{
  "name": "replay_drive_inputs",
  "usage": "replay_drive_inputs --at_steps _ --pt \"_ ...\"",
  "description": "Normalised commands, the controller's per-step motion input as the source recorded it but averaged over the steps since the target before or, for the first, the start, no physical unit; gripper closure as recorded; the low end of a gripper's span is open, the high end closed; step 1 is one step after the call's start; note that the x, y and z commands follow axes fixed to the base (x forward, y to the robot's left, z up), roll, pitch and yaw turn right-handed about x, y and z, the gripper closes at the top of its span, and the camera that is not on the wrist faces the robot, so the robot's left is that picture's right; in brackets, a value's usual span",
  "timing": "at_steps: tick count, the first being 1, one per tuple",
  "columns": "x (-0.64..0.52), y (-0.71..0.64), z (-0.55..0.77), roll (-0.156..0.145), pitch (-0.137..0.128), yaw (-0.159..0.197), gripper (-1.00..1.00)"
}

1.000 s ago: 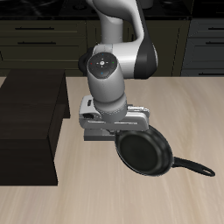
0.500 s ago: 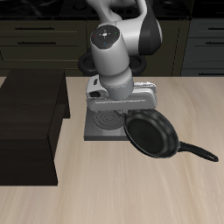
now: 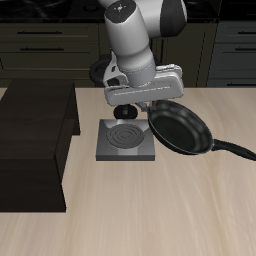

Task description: Place the frypan on the flat stove and turn on the stove

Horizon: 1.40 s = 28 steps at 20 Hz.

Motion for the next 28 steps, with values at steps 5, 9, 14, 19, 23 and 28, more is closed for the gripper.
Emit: replay_drive_inputs --at_steps 5,9,14,19,23,28 --pt "-0.29 -0.04 0.07 0.020 -0.023 0.007 1.00" --pt "-0.21 -0.07 0.05 -0.012 -0.021 0.005 1.00" --pt "-0.26 -0.07 0.02 -0.012 -0.012 0.024 1.00" --pt "-0.31 -0.02 0.05 -0.006 -0.022 0.043 1.00" --pt "-0.19 -0.05 0.04 0.001 0.002 0.021 1.00" --pt "-0.20 -0.09 -0.01 0.008 -0.002 0.013 1.00"
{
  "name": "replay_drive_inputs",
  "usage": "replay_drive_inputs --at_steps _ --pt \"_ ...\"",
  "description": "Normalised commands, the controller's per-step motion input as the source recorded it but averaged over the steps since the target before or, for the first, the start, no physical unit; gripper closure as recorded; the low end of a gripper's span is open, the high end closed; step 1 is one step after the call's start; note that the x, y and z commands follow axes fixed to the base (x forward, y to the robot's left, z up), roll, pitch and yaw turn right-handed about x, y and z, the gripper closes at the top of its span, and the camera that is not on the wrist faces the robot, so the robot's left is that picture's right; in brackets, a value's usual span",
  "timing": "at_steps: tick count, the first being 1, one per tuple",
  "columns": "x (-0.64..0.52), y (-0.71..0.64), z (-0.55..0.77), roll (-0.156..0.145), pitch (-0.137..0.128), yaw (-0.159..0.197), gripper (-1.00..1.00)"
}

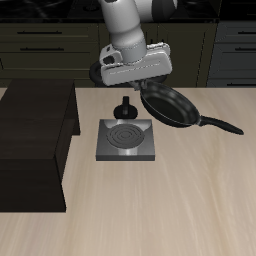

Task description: Place the frypan on the flat stove and turn on the stove

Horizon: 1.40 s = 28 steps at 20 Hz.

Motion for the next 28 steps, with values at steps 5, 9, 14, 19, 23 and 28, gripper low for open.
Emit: replay_drive_inputs --at_steps 5,9,14,19,23,28 --pt "-0.05 -0.32 -0.05 -0.047 0.013 -0.007 1.00" --pt "-0.15 -0.25 -0.06 -0.022 0.003 0.002 1.00" --pt "-0.18 -0.10 -0.04 -0.001 0.000 -0.019 1.00" --pt "-0.20 -0.18 -0.13 -0.009 0.016 0.003 1.00" --pt "0.09 -0.26 -0.14 -0.072 0.016 0.007 1.00" --pt "0.19 -0.17 -0.14 -0.077 0.023 0.030 1.00"
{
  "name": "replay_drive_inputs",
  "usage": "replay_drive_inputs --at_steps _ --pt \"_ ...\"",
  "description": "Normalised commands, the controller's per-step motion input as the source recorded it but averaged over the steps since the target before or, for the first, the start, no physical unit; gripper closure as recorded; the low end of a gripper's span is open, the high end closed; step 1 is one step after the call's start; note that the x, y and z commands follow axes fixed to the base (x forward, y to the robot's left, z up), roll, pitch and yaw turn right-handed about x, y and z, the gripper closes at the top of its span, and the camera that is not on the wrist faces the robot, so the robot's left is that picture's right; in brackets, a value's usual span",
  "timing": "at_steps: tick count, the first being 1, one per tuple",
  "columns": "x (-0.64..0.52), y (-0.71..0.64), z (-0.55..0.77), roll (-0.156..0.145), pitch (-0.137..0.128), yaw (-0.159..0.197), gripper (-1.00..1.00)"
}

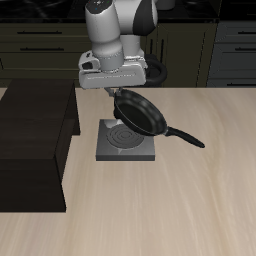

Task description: Place the frypan on the flat stove and turn on the stove

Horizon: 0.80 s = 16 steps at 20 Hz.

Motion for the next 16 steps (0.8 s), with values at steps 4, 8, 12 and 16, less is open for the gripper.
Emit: replay_drive_inputs --at_steps 4,8,12,16 --pt "0.19 -0.06 -0.19 -0.039 0.034 0.035 1.00" --pt "0.11 0.10 -0.41 0.007 0.080 0.016 1.00" --pt "-0.12 0.03 -0.27 0.001 0.049 0.014 1.00" --pt "-0.20 -0.08 -0.25 -0.034 0.041 0.022 1.00"
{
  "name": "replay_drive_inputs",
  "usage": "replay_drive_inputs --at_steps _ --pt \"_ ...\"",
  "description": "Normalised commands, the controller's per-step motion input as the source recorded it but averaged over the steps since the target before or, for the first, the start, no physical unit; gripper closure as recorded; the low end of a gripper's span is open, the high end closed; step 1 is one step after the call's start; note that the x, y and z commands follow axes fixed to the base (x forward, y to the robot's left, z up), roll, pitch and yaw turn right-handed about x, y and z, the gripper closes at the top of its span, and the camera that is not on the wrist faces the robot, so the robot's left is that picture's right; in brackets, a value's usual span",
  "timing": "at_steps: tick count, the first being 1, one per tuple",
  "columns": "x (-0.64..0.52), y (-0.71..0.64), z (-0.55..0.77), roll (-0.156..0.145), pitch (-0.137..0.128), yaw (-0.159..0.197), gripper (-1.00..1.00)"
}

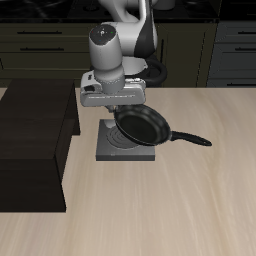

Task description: Place the frypan on the flat stove and turn on the stove

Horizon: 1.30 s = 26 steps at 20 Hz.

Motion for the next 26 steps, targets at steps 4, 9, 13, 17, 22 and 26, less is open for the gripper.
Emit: replay_drive_inputs --at_steps 4,9,13,17,22,26 --pt "-0.17 -0.34 -0.19 -0.085 0.039 0.002 1.00" --pt "0.06 -0.37 -0.10 -0.084 0.023 -0.004 1.00" --pt "0.06 -0.13 -0.11 -0.060 0.014 0.007 1.00" --pt "-0.03 0.02 -0.06 -0.035 0.003 0.010 -1.00" --pt "-0.17 0.07 0.26 -0.052 -0.084 0.035 -1.00" --pt "-0.13 0.27 0.50 -0.009 -0.061 0.020 -1.00"
